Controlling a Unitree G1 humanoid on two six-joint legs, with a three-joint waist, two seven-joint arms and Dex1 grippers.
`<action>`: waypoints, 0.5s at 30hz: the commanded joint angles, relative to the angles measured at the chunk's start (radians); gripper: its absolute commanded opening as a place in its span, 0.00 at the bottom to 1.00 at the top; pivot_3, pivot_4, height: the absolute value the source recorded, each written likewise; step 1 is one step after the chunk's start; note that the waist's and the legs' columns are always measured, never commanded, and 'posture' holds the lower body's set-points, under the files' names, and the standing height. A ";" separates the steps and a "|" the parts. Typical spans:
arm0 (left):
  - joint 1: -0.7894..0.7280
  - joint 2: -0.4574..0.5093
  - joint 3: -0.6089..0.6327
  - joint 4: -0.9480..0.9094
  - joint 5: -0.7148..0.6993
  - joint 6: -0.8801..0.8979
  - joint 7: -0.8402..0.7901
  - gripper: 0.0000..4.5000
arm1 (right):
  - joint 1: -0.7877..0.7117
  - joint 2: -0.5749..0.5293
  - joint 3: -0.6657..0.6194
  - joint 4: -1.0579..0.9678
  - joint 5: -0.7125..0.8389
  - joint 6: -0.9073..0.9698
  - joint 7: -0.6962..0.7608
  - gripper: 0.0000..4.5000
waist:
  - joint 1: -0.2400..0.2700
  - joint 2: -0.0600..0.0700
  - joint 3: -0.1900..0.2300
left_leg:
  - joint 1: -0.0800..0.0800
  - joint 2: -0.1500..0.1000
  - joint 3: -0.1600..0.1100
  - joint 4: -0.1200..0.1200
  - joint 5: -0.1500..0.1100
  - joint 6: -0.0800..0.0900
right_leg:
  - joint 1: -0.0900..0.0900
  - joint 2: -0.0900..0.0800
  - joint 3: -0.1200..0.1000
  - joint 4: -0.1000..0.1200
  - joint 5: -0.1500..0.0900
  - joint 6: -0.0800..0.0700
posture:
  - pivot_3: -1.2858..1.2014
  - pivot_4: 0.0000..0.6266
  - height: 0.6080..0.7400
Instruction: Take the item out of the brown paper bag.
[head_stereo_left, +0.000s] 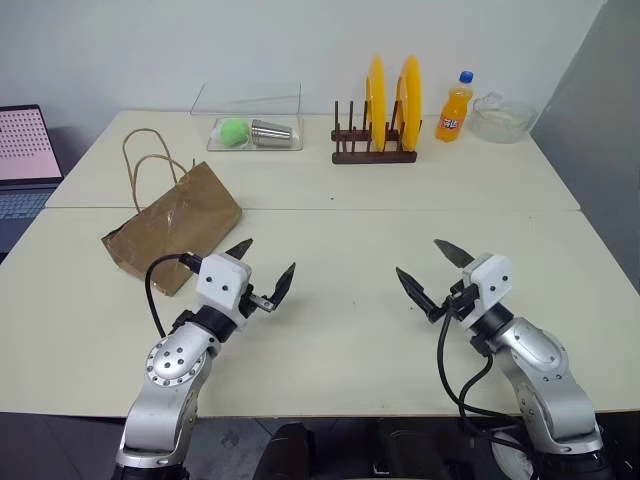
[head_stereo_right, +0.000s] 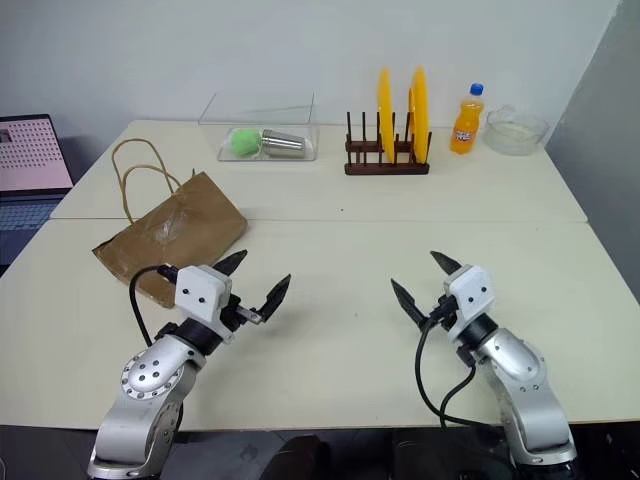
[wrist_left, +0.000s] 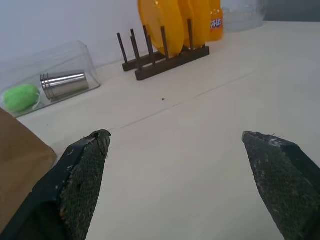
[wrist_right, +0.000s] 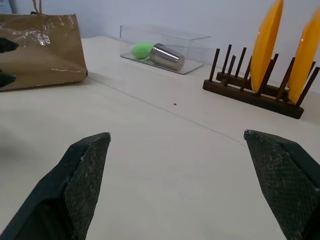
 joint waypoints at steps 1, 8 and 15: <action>-0.039 -0.010 0.072 -0.026 0.040 -0.030 0.086 1.00 | -0.027 -0.022 0.002 -0.068 0.043 0.012 0.042 1.00 | 0.000 0.000 0.000 | 0.000 0.000 0.000 0.000 0.000 0.000 | 0.000 0.000 0.000 0.000 0.000 0.000 | 0.52 0.24 1.00; -0.012 -0.043 0.269 -0.086 -0.008 0.051 0.206 1.00 | -0.231 -0.133 0.064 -0.097 0.209 0.165 0.254 1.00 | -0.002 0.000 0.000 | 0.000 0.000 -0.001 0.000 0.000 0.000 | 0.000 0.000 -0.001 0.000 0.000 0.000 | 0.52 0.24 1.00; -0.006 0.041 0.458 -0.089 -0.174 0.163 0.149 1.00 | -0.394 -0.166 0.066 -0.056 0.319 0.254 0.365 1.00 | 0.002 -0.001 0.000 | 0.000 0.000 -0.002 -0.001 0.000 0.000 | 0.001 0.000 -0.002 -0.002 0.000 0.000 | 0.52 0.24 1.00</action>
